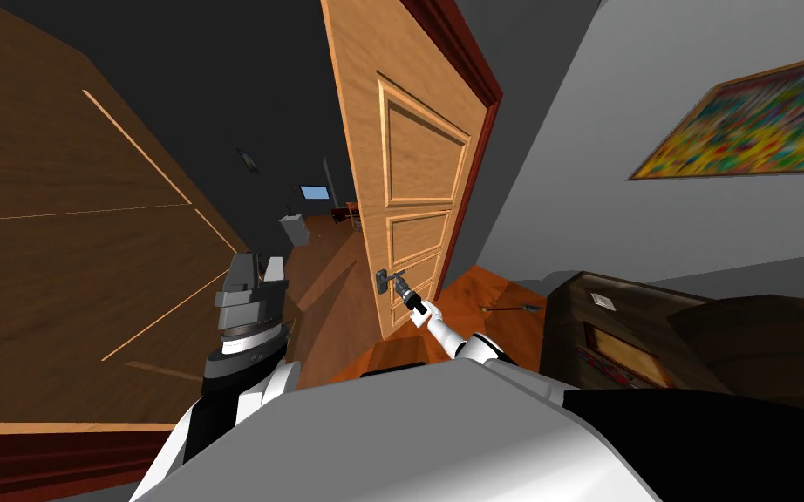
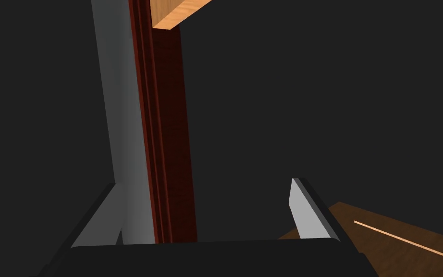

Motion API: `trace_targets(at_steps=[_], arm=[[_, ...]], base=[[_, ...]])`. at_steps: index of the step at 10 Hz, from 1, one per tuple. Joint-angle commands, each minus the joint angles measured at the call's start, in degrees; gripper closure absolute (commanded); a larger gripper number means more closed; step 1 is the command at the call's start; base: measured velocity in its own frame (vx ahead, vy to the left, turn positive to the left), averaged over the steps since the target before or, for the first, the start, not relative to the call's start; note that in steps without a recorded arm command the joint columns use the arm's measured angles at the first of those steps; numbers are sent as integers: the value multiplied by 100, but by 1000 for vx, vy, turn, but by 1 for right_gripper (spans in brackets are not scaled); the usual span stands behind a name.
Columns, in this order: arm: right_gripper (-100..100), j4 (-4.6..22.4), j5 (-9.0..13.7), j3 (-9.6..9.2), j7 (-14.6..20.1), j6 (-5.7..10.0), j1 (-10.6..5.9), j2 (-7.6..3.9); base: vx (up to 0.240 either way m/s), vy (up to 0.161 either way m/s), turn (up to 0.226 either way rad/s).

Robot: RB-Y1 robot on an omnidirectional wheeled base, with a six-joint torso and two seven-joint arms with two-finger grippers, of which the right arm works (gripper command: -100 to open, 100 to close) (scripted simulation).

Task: Push the door open

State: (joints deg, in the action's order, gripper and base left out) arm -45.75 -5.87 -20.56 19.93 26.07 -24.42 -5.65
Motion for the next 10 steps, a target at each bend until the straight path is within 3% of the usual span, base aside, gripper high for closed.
trace_targets(at_steps=[1, 3, 4, 9, 10], arm=[[-100, 24, 6, 30, -27, 7, -1, 16], [-100, 20, 7, 35, -31, 3, 2, 20], [100, 20, 7, 35, -31, 3, 2, 20], [100, 20, 7, 35, -31, 3, 2, 20], [100, 25, 27, 124, -75, -4, -31, 9]], base=[[196, 101, 28], [133, 58, 16], [-10, -3, -4], [-7, -5, 5], [85, 94, -33]])
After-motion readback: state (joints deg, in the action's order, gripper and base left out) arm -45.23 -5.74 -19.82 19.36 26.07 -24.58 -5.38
